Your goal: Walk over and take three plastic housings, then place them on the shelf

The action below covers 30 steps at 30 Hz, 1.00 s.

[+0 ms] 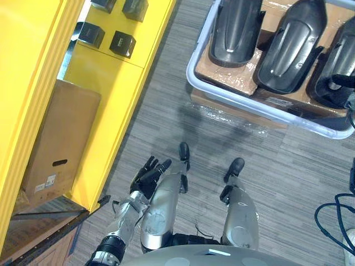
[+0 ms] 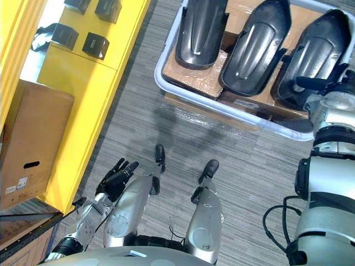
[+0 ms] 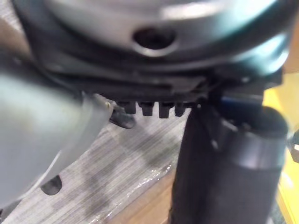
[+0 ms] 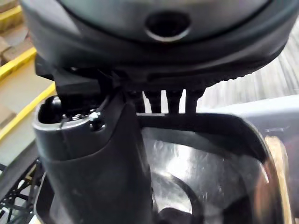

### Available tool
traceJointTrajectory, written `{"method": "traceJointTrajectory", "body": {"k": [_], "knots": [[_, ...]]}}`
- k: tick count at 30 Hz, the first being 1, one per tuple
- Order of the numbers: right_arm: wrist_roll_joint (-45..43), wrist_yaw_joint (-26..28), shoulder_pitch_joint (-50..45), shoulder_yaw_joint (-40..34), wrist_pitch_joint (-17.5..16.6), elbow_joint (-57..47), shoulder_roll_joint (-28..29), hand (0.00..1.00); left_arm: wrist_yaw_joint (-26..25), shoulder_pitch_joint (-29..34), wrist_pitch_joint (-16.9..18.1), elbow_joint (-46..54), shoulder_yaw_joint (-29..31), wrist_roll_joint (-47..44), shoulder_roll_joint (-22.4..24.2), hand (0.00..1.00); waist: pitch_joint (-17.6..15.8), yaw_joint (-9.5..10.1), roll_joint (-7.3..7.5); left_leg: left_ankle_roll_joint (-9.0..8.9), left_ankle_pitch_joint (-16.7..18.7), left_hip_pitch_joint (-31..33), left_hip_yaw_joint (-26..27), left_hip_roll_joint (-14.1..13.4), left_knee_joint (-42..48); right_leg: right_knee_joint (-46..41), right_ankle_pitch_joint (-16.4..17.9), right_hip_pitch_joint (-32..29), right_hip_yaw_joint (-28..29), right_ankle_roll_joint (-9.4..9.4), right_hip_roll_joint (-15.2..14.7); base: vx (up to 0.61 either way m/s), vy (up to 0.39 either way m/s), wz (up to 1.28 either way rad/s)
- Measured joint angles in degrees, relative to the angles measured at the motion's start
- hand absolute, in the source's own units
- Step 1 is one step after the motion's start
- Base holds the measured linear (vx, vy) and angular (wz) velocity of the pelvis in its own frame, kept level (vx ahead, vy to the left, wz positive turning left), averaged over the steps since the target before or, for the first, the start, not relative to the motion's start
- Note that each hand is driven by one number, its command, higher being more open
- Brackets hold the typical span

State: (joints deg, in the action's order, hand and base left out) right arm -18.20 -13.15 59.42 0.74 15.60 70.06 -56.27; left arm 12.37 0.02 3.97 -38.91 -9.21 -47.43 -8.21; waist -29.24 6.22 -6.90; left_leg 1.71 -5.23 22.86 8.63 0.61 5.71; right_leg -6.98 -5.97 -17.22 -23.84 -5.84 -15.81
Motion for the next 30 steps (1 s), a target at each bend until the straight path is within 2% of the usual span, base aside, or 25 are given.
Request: {"method": "traceJointTrajectory", "body": {"k": [3, 8, 13, 22, 26, 30], "knots": [[0.1, 1.5, 0.1, 0.0, 0.6, 1.7, -0.2, 0.00, -0.2, 0.0, -0.1, -0.7, -0.2, 0.0, 0.0, 1.00, 0.0, 0.08, -0.04, -0.03, -0.7, 0.0, -0.2, 0.2, -1.0, -0.2, 0.1, -0.4, -0.1, -0.03, -0.2, 0.01, 0.003, 0.05], [2.8, 1.2, -0.2, 0.3, 2.1, 4.6, -0.7, 0.00, -0.2, 0.0, -0.1, -1.6, -0.5, 0.0, -0.2, 1.00, 0.0, -0.08, -0.10, -0.25, -1.9, -1.0, -0.5, 0.3, -3.2, -1.1, 0.8, -0.7, -0.3, 0.19, -0.2, 0.01, -0.005, 0.01], [3.3, 2.3, 0.3, -1.9, 0.0, 3.4, -0.7, 0.00, -0.2, 0.1, -0.2, -1.7, -0.6, 0.0, -0.4, 1.00, 0.1, -0.29, -0.22, -0.63, -2.6, -2.2, -0.5, -0.1, -4.6, -2.1, 1.6, -0.6, -0.2, 0.55, 0.0, 0.01, -0.022, 0.00], [3.4, 0.0, -0.7, -4.8, 0.2, 4.0, -0.5, 0.00, -0.2, 1.3, -0.4, -0.5, -0.4, 0.1, -0.7, 1.00, 0.0, -0.33, -0.08, -0.51, -4.8, -6.0, -1.0, 0.3, -8.6, -1.9, 1.6, 1.9, -0.9, 0.37, -0.1, 0.03, -0.025, 0.04], [4.1, -3.2, -4.4, -7.8, -2.5, 2.0, -0.5, 0.00, 0.2, 4.6, -0.2, 3.7, 0.4, 0.2, -0.8, 1.00, -0.2, -1.20, 0.33, -0.45, -5.3, -9.9, -1.0, 0.5, -10.5, -1.4, 2.3, 5.2, -1.0, 0.00, 0.0, 0.04, -0.045, 0.02], [7.5, -8.5, -12.8, -9.2, -6.4, -12.5, -0.3, 0.00, 0.5, 6.6, 0.0, 7.7, 1.5, 0.1, -0.8, 1.00, 0.0, -3.50, 0.82, -0.63, -5.0, -12.9, -0.6, 0.3, -10.7, 2.2, 1.6, 9.5, -0.9, -1.20, 0.9, 0.04, -0.057, -0.05]]}}
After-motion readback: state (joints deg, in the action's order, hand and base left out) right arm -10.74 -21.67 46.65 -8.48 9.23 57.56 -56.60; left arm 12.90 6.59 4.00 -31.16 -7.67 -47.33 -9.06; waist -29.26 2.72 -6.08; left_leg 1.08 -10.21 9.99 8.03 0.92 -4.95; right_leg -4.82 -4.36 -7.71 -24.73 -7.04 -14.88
